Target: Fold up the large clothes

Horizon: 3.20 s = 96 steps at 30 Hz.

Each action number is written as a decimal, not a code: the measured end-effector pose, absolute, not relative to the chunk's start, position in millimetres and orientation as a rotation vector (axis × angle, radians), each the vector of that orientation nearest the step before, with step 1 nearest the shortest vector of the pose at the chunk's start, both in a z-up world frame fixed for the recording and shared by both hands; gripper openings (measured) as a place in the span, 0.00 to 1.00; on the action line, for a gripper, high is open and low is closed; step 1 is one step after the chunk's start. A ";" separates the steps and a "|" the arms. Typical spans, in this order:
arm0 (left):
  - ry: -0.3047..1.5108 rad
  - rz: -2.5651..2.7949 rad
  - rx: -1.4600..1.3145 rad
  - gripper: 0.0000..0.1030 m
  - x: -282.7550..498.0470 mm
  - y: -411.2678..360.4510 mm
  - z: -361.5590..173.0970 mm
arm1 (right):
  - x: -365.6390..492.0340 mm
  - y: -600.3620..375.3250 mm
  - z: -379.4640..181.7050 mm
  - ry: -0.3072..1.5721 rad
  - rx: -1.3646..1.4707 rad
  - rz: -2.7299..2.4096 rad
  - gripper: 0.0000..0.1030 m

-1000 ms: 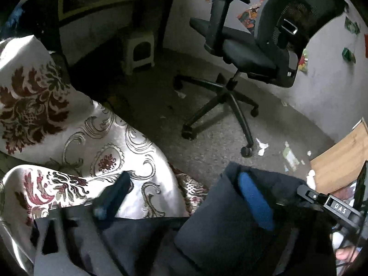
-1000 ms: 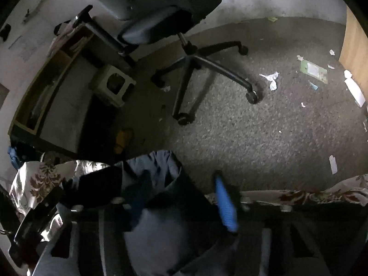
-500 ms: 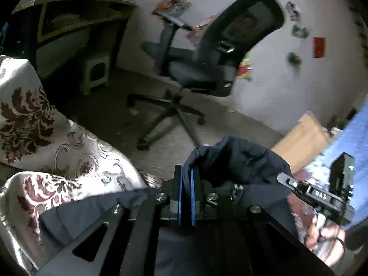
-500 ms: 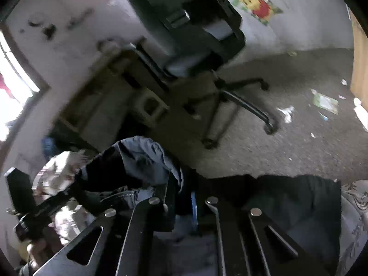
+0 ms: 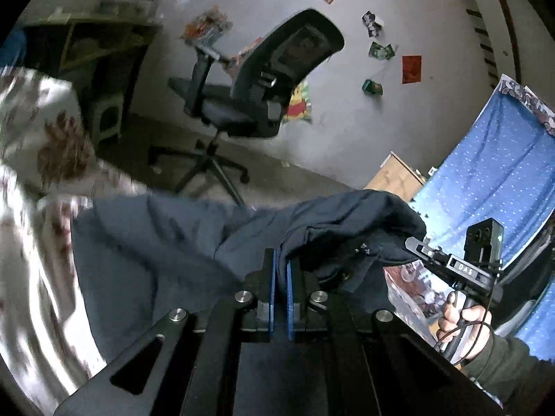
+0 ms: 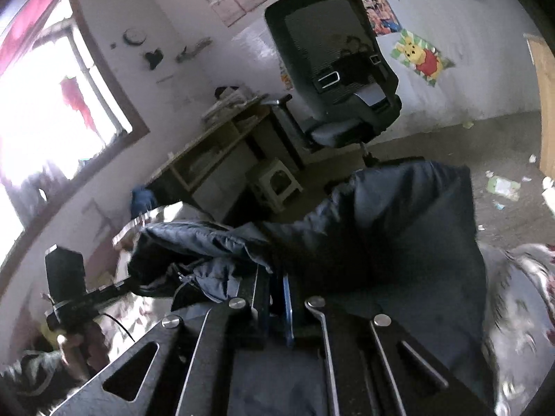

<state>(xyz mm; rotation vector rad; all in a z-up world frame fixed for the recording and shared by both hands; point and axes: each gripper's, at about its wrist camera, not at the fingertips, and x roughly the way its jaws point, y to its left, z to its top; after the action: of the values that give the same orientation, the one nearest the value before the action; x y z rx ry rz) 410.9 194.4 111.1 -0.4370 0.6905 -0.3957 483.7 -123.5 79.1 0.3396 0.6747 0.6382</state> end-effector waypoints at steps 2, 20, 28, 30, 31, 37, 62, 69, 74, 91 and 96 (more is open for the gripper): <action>0.710 -0.387 -0.425 0.02 399.9 188.6 98.2 | 471.8 -122.7 70.3 0.686 0.311 0.619 0.06; 0.777 -0.305 -0.317 0.02 397.9 154.4 27.4 | 438.3 -114.0 50.2 0.694 0.069 0.465 0.13; 0.784 -0.320 -0.281 0.02 395.3 156.3 22.2 | 477.5 -68.5 54.7 0.724 0.031 0.552 0.21; 0.796 -0.325 -0.272 0.02 396.8 157.9 23.3 | 491.5 -56.1 29.9 0.792 -0.002 0.547 0.21; 0.802 -0.325 -0.261 0.03 396.2 157.7 24.9 | 493.6 -55.4 23.5 0.806 -0.008 0.544 0.21; 0.801 -0.326 -0.252 0.11 383.3 161.6 34.0 | 501.5 -64.1 -8.1 0.861 -0.005 0.552 0.21; 0.913 -0.354 -0.221 0.04 474.9 120.3 -36.8 | 507.7 -69.7 -74.2 0.829 -0.031 0.591 0.17; 0.908 -0.332 -0.114 0.04 469.7 109.7 -29.5 | 495.8 -67.6 -13.2 0.724 -0.077 0.587 0.18; 0.893 -0.316 -0.107 0.04 464.6 107.2 -35.2 | 548.5 -44.6 20.3 0.655 -0.107 0.506 0.20; 0.766 -0.167 -0.467 0.04 500.8 203.6 -9.5 | 573.9 -80.2 -40.2 0.742 0.019 0.257 0.15; 0.877 -0.142 -0.551 0.04 518.2 207.7 -45.4 | 565.7 -101.8 -52.4 0.734 0.193 0.272 0.11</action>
<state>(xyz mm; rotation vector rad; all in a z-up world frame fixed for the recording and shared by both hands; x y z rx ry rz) 518.2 207.7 -45.4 -0.5512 0.8765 -0.1422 565.7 -101.8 -52.4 0.1927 0.7342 0.2717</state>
